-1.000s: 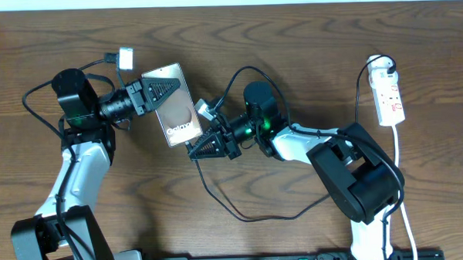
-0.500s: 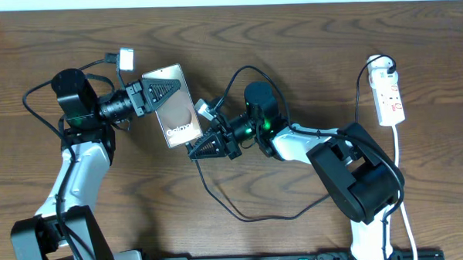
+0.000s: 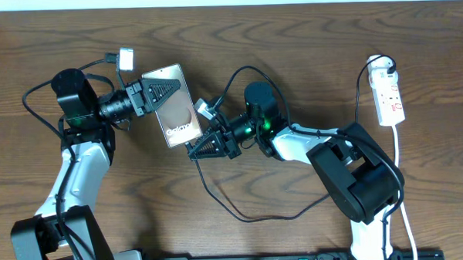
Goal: Plug charger to phone and switch on socket
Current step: 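Push the connector into the phone's bottom port with the right gripper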
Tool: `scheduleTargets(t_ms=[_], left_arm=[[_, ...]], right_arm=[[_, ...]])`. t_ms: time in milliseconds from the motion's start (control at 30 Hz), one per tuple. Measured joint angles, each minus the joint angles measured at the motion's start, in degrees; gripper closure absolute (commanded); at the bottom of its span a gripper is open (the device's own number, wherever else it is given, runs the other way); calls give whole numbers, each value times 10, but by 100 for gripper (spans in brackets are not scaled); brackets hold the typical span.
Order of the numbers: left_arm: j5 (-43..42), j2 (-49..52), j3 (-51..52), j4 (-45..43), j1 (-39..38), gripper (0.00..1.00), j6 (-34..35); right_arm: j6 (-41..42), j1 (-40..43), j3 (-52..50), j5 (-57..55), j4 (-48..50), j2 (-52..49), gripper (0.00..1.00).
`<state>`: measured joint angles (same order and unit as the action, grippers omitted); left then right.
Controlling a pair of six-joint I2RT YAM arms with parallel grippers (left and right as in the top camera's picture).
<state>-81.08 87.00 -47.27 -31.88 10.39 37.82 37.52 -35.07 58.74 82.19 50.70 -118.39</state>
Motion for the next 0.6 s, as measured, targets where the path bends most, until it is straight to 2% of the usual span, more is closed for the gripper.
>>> scheduleTargets(t_ms=[267,600], left_arm=[[5,0,0,-3,1,92,-3],[18,0,0,-6,3,93,-4]], right_arm=[[87,-1,-8,-10,72,-3,99],[144,-4,-10,-41,79,-3,99]])
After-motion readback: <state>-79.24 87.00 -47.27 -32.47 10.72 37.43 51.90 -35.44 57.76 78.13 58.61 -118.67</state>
